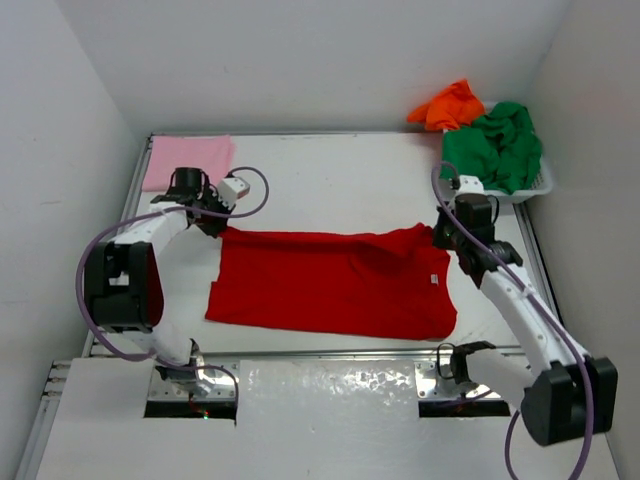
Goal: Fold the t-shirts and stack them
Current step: Grap the side of the flattened tshirt furthest away from the robot with both arms, then fold the other side of the tshirt into a rectangle
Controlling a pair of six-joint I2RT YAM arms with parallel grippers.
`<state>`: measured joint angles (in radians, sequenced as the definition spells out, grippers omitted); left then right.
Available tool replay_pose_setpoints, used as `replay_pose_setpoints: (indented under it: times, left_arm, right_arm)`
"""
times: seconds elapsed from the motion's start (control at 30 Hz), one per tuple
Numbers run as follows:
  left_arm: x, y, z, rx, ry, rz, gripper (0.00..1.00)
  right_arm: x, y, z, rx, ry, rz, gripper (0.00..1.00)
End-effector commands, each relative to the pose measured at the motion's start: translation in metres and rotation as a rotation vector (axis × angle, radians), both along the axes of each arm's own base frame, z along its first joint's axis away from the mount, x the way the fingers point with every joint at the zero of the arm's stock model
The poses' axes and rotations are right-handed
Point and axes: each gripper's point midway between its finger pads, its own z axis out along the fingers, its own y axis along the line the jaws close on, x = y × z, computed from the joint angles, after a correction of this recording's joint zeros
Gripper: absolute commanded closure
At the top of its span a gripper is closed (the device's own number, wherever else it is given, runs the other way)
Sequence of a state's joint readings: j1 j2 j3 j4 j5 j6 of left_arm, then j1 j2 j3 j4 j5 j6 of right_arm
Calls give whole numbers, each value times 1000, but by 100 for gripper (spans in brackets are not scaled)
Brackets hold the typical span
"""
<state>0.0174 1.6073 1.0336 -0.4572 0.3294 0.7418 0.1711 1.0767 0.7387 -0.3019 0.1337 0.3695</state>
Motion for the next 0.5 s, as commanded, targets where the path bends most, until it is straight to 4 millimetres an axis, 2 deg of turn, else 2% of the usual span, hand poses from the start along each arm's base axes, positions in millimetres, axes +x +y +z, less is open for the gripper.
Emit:
replay_pose_setpoints:
  times: [0.0, 0.13, 0.33, 0.4, 0.47]
  left_arm:
    - [11, -7, 32, -7, -112, -52, 100]
    - [9, -6, 33, 2, -111, -64, 100]
    - [-10, -9, 26, 4, -78, -116, 100]
    - [-21, -14, 26, -10, -56, -164, 100]
    - [-36, -13, 16, 6, -19, -190, 100]
  right_arm:
    - [-24, -21, -7, 9, 34, -82, 100]
    - [-38, -24, -8, 39, 34, -90, 100]
    - [-59, -24, -26, 42, 85, -80, 100]
    - [-64, -25, -26, 37, 97, -79, 100]
    - [-69, -24, -26, 32, 105, -68, 100]
